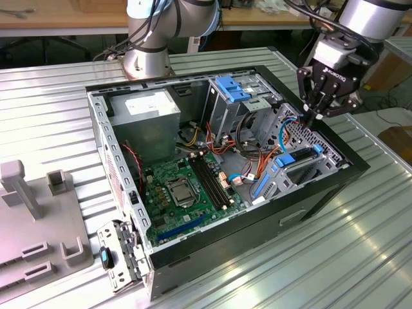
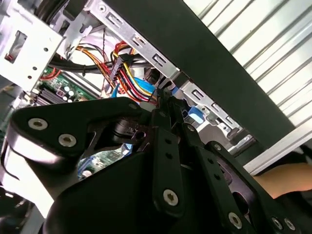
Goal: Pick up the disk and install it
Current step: 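Insert the first disk wire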
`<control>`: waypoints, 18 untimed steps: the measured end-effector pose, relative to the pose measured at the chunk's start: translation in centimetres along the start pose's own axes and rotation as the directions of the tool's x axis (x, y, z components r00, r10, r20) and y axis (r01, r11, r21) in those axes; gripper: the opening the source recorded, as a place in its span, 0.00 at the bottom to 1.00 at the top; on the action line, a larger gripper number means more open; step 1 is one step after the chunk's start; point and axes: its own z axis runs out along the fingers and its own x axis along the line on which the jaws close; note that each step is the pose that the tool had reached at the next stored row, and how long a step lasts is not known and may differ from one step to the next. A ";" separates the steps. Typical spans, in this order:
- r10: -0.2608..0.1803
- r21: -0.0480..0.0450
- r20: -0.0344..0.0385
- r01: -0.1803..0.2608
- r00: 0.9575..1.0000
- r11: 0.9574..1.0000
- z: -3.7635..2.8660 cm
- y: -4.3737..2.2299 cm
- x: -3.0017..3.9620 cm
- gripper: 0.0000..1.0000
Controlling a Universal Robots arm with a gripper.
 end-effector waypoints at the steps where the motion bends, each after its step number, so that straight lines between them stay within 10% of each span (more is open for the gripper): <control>1: 0.018 -0.001 0.000 -0.018 1.000 1.000 0.02 0.00 0.00 0.16; 7: 0.095 -0.006 -0.002 -0.095 0.995 0.995 0.16 0.03 0.14 0.16; 10: 0.095 -0.005 -0.003 -0.095 0.995 0.995 0.31 0.39 1.85 0.16; 18: 0.114 -0.003 -0.002 -0.114 0.993 0.993 0.81 1.28 1.87 0.16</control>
